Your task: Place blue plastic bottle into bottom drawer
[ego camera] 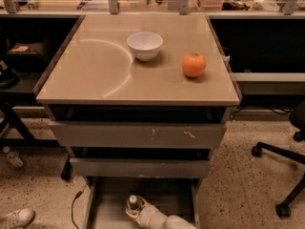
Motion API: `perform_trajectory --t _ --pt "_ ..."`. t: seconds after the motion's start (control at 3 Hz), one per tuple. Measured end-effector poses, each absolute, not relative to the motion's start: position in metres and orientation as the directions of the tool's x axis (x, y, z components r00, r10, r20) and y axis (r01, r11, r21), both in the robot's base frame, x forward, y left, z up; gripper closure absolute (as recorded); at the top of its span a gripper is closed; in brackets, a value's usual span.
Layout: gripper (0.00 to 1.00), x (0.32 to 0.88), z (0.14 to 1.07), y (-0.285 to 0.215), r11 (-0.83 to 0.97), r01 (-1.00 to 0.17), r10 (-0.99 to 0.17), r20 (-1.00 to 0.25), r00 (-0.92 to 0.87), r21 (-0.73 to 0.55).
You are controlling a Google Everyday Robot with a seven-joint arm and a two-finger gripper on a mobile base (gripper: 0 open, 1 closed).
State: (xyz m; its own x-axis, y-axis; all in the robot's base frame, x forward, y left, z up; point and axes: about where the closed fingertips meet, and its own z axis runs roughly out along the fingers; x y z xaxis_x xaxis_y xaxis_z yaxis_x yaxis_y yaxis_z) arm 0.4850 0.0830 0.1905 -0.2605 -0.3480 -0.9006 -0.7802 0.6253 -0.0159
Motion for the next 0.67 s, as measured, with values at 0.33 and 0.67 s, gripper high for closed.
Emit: perform_trajectory --t 0.33,0.67 --pt "0.59 0.4850 0.1905 0.0830 0.625 -0.780 -0.348 -0.901 -0.261 -0.016" --pt "0.36 0.4850 0.1905 0.0830 0.625 -0.780 -0.348 -0.901 -0.261 -0.016"
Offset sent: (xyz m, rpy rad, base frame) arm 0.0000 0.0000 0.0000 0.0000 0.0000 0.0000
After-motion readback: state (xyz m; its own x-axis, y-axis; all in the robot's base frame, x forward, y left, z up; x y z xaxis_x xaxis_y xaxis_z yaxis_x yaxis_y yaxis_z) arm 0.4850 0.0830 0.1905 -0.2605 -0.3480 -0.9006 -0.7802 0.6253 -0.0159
